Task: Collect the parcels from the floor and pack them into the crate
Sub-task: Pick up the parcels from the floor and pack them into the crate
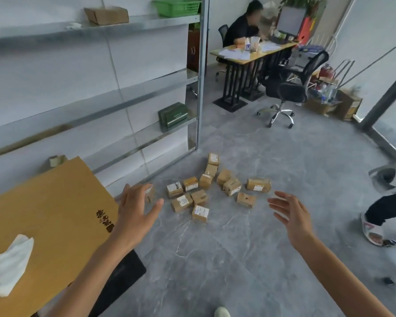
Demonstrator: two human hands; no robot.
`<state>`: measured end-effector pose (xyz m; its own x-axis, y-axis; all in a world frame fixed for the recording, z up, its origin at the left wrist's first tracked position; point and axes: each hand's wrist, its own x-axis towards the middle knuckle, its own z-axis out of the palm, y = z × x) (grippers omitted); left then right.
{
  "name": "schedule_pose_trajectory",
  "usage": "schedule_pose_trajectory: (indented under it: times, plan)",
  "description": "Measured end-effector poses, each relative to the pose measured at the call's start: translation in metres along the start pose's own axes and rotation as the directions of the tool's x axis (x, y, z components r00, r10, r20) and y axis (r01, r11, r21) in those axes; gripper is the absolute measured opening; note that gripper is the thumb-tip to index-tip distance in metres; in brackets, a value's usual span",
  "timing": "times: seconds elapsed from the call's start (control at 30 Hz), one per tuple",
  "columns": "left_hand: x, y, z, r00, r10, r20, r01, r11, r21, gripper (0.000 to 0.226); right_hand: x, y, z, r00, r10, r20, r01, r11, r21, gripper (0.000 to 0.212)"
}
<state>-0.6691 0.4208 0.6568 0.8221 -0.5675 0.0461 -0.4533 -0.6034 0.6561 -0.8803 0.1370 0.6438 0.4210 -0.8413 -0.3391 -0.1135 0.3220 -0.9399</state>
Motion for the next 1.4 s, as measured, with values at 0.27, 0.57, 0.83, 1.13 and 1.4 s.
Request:
schedule_pose_trajectory:
  times: [0.27,0.57,0.83,1.13,1.4]
  plan:
    - [0.108,0.098,0.075,0.999,-0.039,-0.038,0.034,0.991,-0.128,0.047,0.103,-0.058,-0.031,0.997,-0.034,0.072,0.034,0.999,-0.009,0.027]
    - [0.149,0.111,0.052,0.988,0.063,-0.142,-0.082,0.987,-0.135,0.039,0.129,-0.088,-0.027,0.986,-0.117,0.121,0.123,0.991,-0.044,0.026]
    - [0.201,0.045,0.014,0.989,0.043,-0.139,-0.052,0.997,-0.063,0.038,0.174,-0.105,0.033,0.974,-0.178,0.143,0.191,0.978,-0.085,0.028]
    - [0.329,0.014,0.010,0.993,-0.002,-0.121,-0.024,0.978,-0.208,0.040,0.252,-0.121,0.131,0.984,-0.170,-0.042,0.170,0.985,-0.017,0.025]
    - [0.434,0.044,0.059,0.997,0.062,0.055,-0.045,0.961,-0.274,0.044,0.331,-0.129,0.172,0.981,-0.127,-0.149,0.128,0.992,-0.003,0.028]
